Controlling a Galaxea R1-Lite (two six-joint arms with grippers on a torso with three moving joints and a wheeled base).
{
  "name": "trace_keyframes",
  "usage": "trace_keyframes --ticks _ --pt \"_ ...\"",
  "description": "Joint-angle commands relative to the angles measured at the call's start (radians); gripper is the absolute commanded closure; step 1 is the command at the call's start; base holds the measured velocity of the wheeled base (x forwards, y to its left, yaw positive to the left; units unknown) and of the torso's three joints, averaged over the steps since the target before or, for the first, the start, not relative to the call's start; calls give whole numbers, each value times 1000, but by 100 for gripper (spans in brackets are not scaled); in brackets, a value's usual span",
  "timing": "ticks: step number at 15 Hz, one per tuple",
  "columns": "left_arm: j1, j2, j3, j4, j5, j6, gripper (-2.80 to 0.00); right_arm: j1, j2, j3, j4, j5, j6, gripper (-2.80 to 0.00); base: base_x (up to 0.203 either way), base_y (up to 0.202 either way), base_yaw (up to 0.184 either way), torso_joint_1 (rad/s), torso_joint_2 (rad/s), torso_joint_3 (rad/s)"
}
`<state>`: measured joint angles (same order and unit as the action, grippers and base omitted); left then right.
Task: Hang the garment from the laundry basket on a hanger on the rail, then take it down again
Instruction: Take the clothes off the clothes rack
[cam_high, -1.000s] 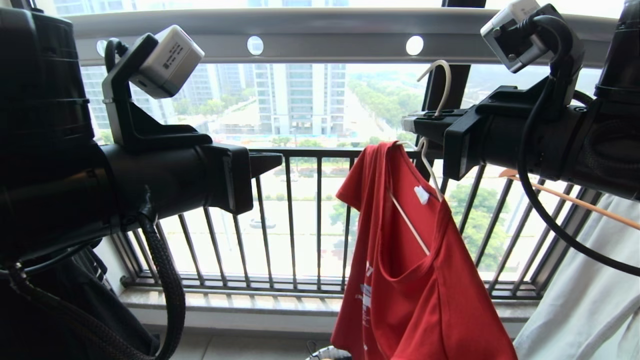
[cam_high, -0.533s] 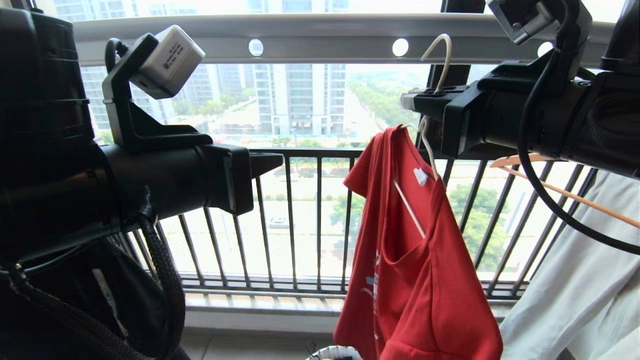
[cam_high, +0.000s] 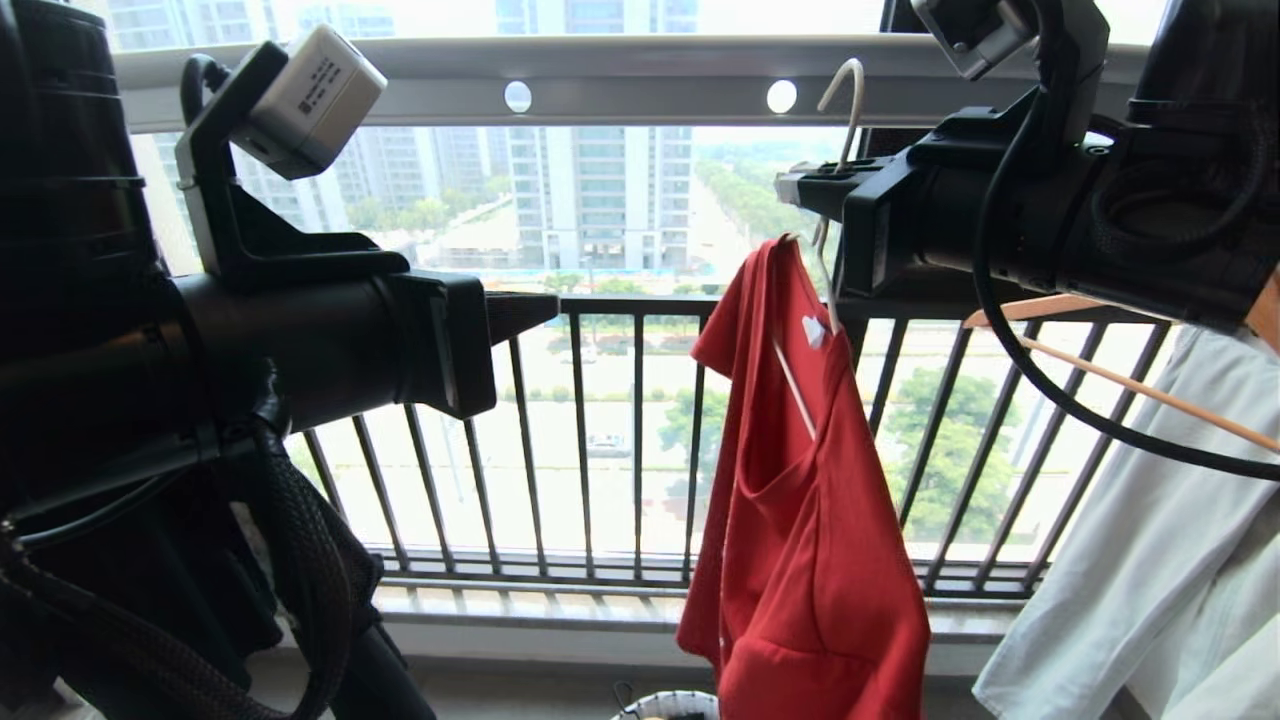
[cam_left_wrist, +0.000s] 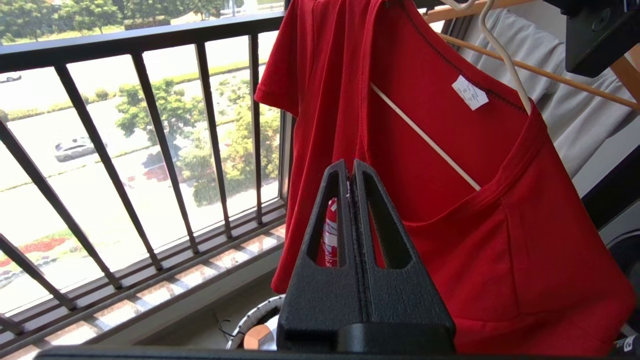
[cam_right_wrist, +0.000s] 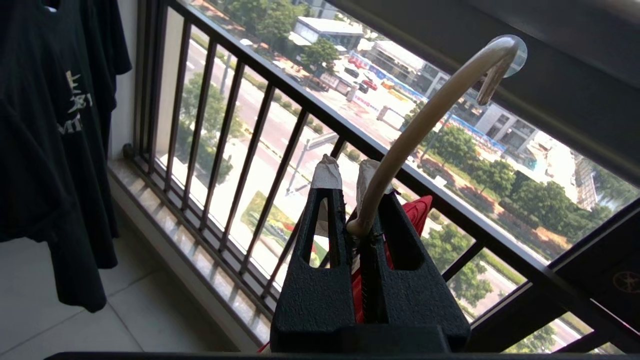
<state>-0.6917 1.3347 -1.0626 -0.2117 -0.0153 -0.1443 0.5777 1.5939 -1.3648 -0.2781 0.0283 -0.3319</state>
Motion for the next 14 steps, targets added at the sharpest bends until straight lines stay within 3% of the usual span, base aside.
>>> trace_keyframes --ticks 1,14 --pt "0 -5 0 -3 0 -1 0 -2 41 -38 -1 1 -2 0 0 0 0 0 0 0" --pt "0 -14 3 -3 0 0 0 -89 132 -147 0 4 -21 0 0 0 0 0 0 0"
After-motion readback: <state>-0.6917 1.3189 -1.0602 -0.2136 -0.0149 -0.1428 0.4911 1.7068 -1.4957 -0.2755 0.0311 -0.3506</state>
